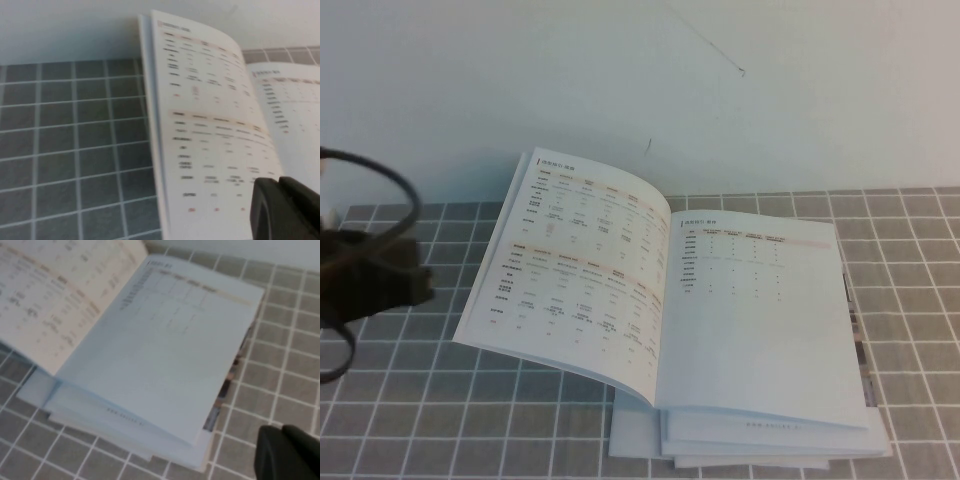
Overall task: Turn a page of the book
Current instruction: Open the closed book
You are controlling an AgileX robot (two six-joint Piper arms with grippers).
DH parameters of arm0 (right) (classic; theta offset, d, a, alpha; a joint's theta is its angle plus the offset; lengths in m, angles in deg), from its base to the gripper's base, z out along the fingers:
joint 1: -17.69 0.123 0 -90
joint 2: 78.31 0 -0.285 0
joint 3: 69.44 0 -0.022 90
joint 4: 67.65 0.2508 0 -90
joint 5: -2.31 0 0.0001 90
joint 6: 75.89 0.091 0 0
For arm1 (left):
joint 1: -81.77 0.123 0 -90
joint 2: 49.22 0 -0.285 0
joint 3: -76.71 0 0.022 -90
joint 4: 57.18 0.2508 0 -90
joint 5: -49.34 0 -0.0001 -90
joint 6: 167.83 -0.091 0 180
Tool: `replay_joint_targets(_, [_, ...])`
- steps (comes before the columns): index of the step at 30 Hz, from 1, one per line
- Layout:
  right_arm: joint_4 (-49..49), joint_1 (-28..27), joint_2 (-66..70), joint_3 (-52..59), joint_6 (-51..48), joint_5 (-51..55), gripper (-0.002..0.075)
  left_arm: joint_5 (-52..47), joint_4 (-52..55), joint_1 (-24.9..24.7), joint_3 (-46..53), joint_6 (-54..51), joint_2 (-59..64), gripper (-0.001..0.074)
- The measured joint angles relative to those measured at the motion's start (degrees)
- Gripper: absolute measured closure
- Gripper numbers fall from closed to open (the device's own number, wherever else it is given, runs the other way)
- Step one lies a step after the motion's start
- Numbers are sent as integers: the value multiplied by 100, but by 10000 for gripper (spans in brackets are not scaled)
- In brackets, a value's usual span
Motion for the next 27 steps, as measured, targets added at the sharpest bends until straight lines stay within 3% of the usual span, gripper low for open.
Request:
replay_joint_targets(4, [987, 17, 1053, 0, -1084, -62, 729, -105, -612, -580, -619, -802, 1019, 738])
replay_joint_targets(12, [2900, 407, 2955, -28, -2866, -824, 729, 241, -834, -1564, -1558, -1146, 3157, 738])
replay_joint_targets(22, [3671, 1879, 5139, -844, -3548, -1558, 729, 533, -916, -1686, -2431, -1164, 5203, 738])
replay_joint_targets(27, [3658, 2164, 6015, -1517, -3575, -1786, 729, 486, -943, -1686, -2469, -1164, 5599, 738])
